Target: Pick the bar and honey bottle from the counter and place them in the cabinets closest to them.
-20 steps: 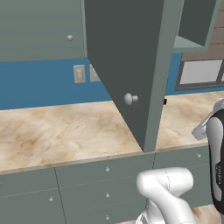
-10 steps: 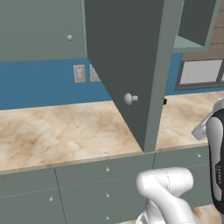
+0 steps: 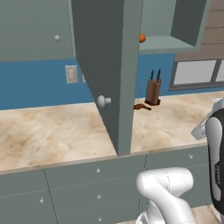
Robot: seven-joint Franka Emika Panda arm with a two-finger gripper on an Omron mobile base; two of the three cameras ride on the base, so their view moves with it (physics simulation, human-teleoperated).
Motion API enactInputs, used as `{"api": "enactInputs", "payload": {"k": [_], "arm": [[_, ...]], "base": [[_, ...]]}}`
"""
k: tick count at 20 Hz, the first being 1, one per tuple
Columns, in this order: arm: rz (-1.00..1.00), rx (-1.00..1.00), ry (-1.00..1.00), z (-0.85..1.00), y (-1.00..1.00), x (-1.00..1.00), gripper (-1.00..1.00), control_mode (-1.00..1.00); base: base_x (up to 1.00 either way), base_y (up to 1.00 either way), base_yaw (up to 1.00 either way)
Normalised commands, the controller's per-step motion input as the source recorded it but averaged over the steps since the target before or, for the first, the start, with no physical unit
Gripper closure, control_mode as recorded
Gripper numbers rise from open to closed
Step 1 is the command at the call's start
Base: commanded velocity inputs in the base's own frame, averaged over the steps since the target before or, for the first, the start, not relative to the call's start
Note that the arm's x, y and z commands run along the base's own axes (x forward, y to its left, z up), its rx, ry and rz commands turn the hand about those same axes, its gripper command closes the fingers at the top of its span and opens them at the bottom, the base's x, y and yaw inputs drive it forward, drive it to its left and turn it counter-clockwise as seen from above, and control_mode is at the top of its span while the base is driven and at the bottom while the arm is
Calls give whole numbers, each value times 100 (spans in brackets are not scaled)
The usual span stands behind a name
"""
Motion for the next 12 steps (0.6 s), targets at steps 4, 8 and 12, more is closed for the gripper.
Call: {"api": "enactInputs", "payload": {"k": [4,8,12], "arm": [[0,0,0,0,0,0,-100,100],[0,0,0,0,0,0,-100,100],[0,0,0,0,0,0,-100,100]], "base": [[0,-57,0],[1,-57,0],[1,-57,0]]}}
